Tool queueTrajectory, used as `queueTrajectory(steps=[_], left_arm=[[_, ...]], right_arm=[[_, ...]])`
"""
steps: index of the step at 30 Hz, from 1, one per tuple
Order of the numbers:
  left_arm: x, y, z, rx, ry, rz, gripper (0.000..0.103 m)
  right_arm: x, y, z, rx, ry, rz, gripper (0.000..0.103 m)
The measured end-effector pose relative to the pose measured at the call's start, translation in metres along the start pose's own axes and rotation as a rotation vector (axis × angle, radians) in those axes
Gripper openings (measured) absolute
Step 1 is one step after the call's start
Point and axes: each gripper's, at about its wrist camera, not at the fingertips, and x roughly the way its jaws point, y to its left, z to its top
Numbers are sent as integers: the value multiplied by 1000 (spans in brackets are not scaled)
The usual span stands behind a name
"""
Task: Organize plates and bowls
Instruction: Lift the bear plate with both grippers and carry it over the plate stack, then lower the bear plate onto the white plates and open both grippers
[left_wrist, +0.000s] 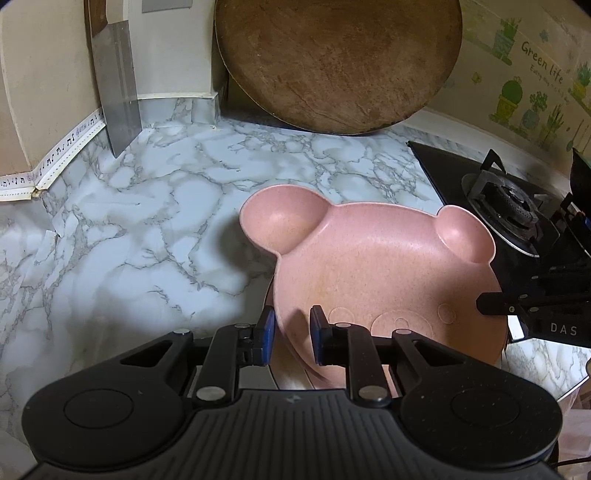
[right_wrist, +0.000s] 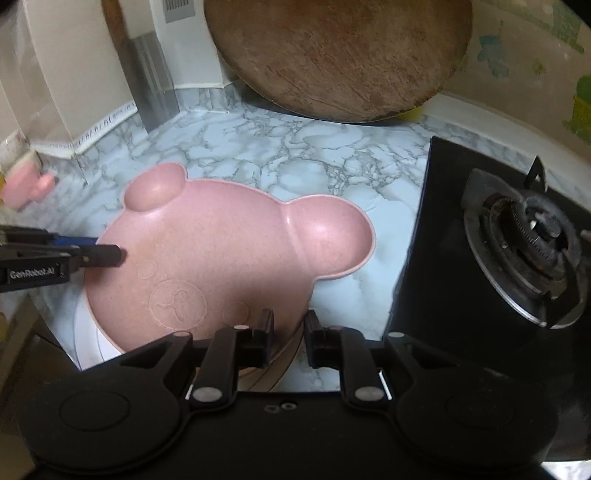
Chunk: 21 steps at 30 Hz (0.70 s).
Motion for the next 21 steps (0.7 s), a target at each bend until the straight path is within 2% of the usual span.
queueTrajectory(steps=[6,14,19,21], left_arm=[[-1,0,1,18,8,15,19],[-5,2,-1,23,20,-13,20],[-11,2,-5,35,20,-29,20],[-15,4,-5,33,17,-40,21]], right_arm=[[0,1,1,-7,19,-22,16],[-12,2,-1,-4,8,-33,19],[-27,7,0,11,-29,-18,24],[-33,11,0,11,-47,-11,35]])
